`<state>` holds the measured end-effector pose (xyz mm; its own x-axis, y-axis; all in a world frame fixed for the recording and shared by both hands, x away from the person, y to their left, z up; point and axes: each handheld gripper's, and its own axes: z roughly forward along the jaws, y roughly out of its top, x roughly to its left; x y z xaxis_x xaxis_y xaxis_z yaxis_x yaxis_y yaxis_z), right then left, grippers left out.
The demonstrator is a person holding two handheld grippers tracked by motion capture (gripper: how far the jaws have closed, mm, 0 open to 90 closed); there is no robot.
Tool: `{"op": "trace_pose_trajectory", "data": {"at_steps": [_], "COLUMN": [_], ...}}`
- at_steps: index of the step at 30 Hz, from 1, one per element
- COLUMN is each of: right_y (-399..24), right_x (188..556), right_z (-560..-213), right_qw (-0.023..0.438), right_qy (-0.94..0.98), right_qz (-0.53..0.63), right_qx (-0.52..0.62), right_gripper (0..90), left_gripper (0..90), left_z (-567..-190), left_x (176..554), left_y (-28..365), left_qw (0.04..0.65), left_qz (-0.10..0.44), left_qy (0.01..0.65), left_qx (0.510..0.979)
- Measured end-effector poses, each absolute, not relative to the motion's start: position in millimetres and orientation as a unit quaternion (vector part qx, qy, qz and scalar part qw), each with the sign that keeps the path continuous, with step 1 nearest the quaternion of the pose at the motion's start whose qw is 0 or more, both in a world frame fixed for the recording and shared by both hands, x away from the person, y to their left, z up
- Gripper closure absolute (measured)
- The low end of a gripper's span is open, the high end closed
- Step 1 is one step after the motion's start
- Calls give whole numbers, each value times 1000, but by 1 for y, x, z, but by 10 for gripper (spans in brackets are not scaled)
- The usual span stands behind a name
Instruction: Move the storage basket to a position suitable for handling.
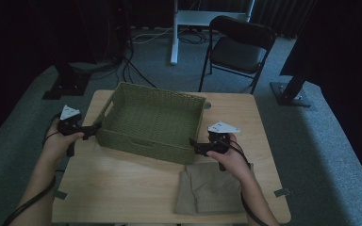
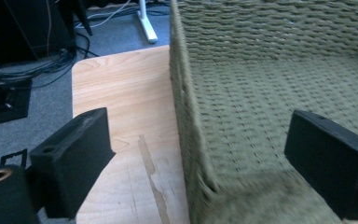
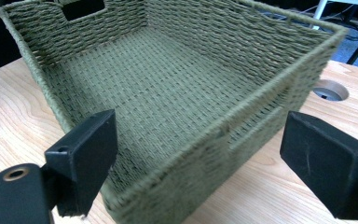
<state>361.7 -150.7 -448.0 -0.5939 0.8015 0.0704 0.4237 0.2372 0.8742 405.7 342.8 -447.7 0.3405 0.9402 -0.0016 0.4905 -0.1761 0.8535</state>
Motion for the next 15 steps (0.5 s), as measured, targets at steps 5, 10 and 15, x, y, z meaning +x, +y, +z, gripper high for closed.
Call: {"op": "trace_pose_trajectory", "data": {"at_steps": [5, 10, 15], "right_y": [-143, -135, -131], "right_x": [364, 367, 369], "right_z": [-448, -450, -455], "right_qw": [207, 217, 218], "right_qy": [756, 750, 750], "right_qz": [468, 459, 449], "right_qx": [407, 424, 434], "right_gripper": [108, 151, 231], "left_gripper": [161, 322, 444], "left_z": [-450, -456, -466], "left_x": [415, 422, 425], "left_y": [342, 339, 334], "left_qw": [412, 413, 392], "left_qz": [285, 311, 292], "left_qy": [516, 508, 508], "left_qx": [695, 689, 709]}}
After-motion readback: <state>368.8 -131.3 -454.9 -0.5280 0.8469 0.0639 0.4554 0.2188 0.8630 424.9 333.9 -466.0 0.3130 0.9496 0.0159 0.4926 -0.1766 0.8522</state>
